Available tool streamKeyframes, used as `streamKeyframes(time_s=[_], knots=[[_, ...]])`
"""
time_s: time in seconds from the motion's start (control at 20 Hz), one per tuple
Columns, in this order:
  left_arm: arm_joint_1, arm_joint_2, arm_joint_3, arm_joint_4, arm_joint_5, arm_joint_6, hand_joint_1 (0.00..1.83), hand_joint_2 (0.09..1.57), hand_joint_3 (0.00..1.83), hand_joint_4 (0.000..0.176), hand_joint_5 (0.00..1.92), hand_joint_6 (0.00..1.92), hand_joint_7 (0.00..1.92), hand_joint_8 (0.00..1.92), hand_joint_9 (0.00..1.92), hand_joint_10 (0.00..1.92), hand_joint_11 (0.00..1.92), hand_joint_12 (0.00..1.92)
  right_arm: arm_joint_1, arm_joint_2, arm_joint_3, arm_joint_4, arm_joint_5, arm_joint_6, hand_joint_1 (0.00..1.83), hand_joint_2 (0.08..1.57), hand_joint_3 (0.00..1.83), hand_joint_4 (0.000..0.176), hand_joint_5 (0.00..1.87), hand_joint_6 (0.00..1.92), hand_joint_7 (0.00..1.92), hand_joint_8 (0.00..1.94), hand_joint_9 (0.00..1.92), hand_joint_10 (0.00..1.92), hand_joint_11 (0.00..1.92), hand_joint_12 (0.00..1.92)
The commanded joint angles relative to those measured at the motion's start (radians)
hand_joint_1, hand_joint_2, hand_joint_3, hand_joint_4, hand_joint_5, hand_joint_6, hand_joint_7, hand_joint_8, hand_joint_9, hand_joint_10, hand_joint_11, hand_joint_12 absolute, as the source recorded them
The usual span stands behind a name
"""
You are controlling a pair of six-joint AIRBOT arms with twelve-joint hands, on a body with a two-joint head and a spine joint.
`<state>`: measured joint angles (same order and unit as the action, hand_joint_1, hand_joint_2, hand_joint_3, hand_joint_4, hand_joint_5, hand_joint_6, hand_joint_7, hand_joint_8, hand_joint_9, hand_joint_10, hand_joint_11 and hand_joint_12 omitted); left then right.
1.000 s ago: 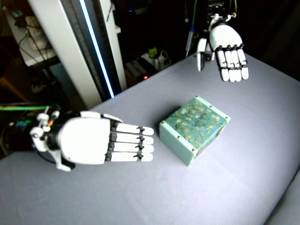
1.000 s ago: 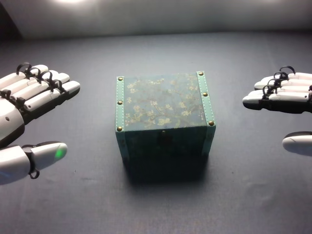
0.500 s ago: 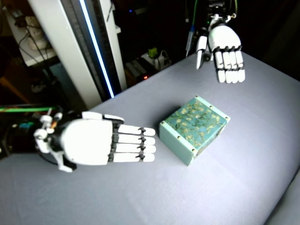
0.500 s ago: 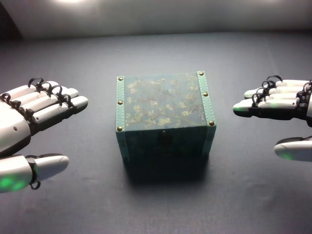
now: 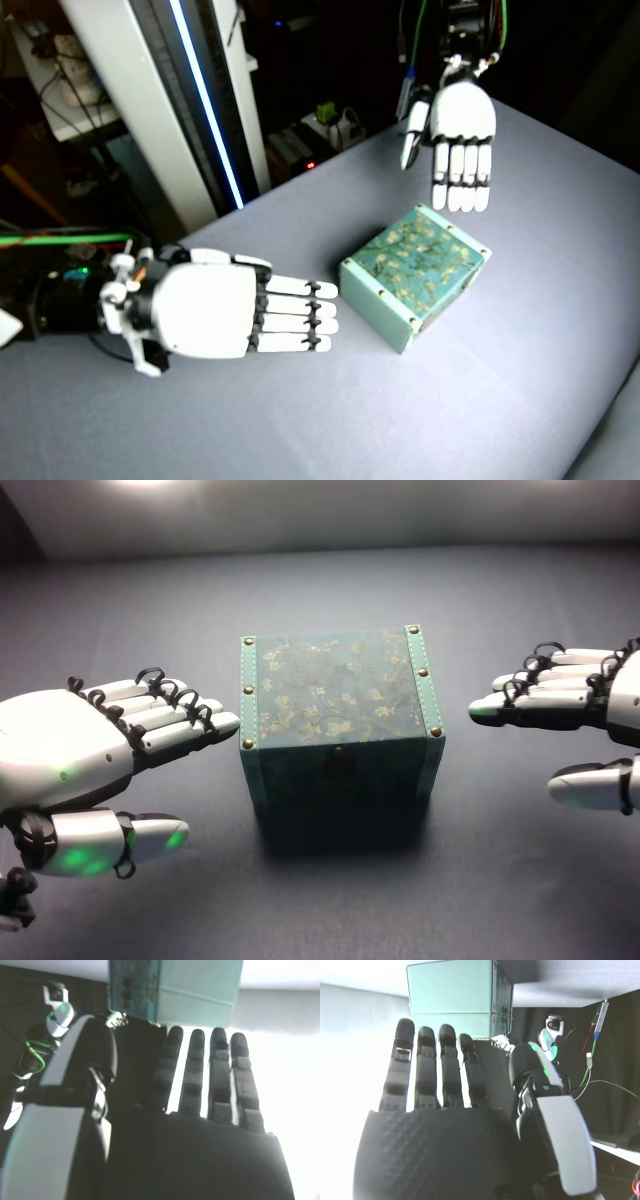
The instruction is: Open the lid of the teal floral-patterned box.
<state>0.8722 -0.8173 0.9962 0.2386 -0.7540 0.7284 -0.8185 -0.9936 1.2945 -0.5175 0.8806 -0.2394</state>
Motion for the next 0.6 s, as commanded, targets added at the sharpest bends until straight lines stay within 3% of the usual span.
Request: streamKeyframes(time_s=[0.0,0.55], knots=[[-0.010,-0.001,0.002,-0.010,-0.090,-0.005,0.04,1.46,0.00,0.000,0.00,0.00,0.03,0.00,0.07,0.00,0.00,0.17,0.013,-0.003,0.004,0.032,0.092,0.009,0.16,1.49,0.00,0.000,0.19,0.00,0.25,0.00,0.18,0.00,0.00,0.61],[-0.009,0.006,0.009,-0.029,-0.064,-0.005,0.04,1.46,0.00,0.000,0.00,0.00,0.03,0.00,0.07,0.00,0.00,0.17,0.013,-0.010,0.005,0.025,0.075,0.021,0.16,1.49,0.00,0.000,0.19,0.00,0.26,0.00,0.18,0.00,0.00,0.61]])
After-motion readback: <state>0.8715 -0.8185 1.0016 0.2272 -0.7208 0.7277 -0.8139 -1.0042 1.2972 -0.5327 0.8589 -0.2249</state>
